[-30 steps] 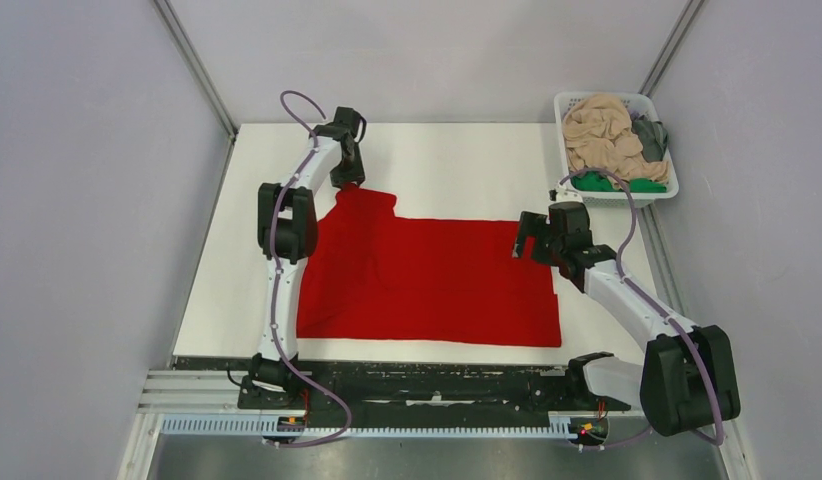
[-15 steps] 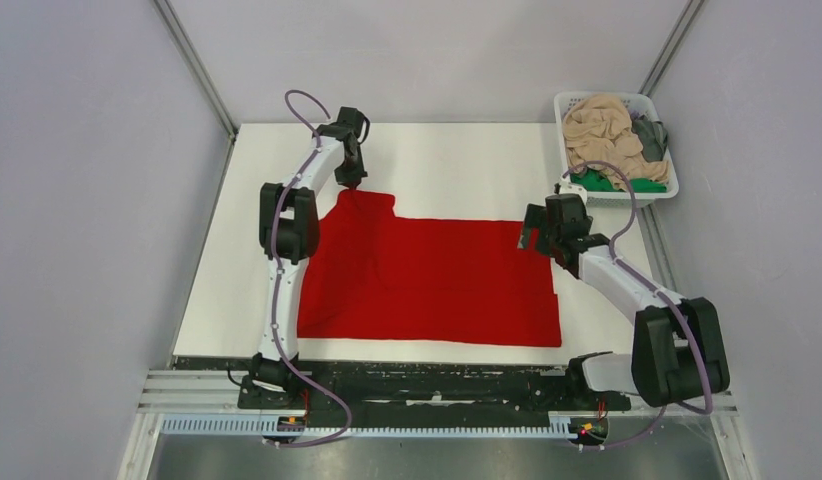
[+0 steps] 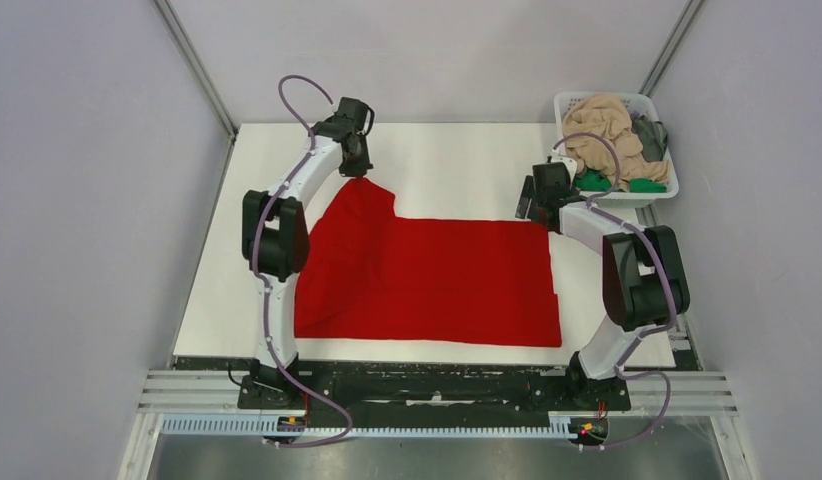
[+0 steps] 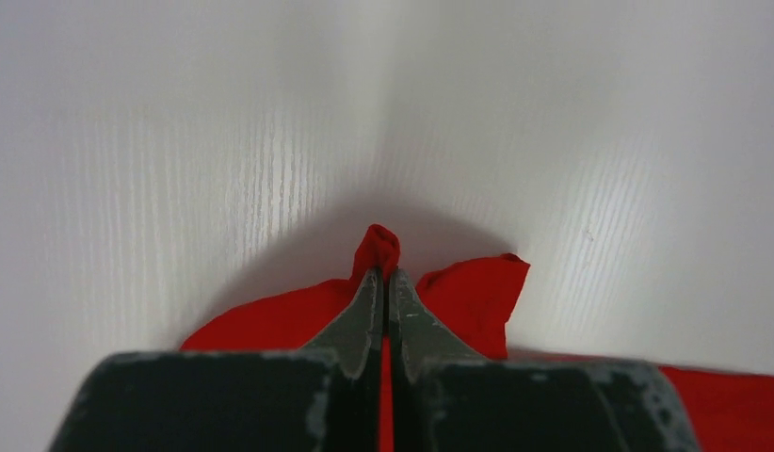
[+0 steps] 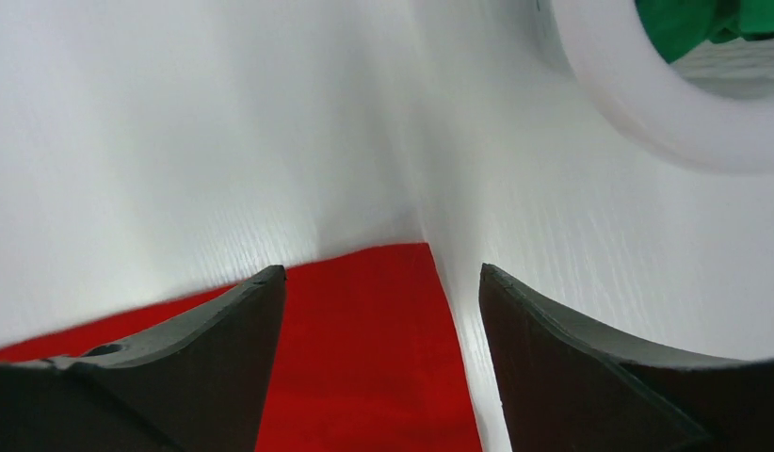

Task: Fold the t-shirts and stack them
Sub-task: Grab the side of the flattened tshirt furthest away from the robot with both arms

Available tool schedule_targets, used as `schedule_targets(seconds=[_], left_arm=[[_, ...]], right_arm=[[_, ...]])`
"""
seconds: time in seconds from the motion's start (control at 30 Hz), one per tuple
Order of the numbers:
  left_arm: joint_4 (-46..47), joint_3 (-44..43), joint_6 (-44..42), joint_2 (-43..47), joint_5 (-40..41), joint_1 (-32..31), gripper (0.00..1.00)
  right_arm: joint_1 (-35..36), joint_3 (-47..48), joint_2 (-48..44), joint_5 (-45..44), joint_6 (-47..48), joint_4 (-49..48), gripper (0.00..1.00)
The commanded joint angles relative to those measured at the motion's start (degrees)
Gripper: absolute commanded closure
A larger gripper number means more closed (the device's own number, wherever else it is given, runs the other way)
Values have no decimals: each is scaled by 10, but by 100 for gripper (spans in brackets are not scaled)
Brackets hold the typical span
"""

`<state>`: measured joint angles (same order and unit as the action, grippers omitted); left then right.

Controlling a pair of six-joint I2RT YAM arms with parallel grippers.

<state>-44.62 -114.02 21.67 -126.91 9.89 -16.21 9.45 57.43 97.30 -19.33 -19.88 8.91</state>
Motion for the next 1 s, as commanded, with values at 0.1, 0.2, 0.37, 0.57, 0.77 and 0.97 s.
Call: schedule_targets(seconds=[0.1,0.2,0.37,0.57,0.77,0.97], left_arm=[[36,52,-15,56,-2,-2,98],[49,78,-12,73,-1,-3,98],[57,107,-7,97,0,-4,98],[67,139,-5,124,19,-4,98],[70,153,-6,137,6,-4,98],[71,175,0,159,3,-4,98]], right_arm=[[-9,41,46,-10,-1,-36,30],[-9,38,61,-6,-1,-38,33],[-13,20,64,8,4,-42,42],[-19,-21,47,28,8,-68,48],[-24,-36,45,40,24,-85,59],[-25,-43,28,52,64,-124,86]])
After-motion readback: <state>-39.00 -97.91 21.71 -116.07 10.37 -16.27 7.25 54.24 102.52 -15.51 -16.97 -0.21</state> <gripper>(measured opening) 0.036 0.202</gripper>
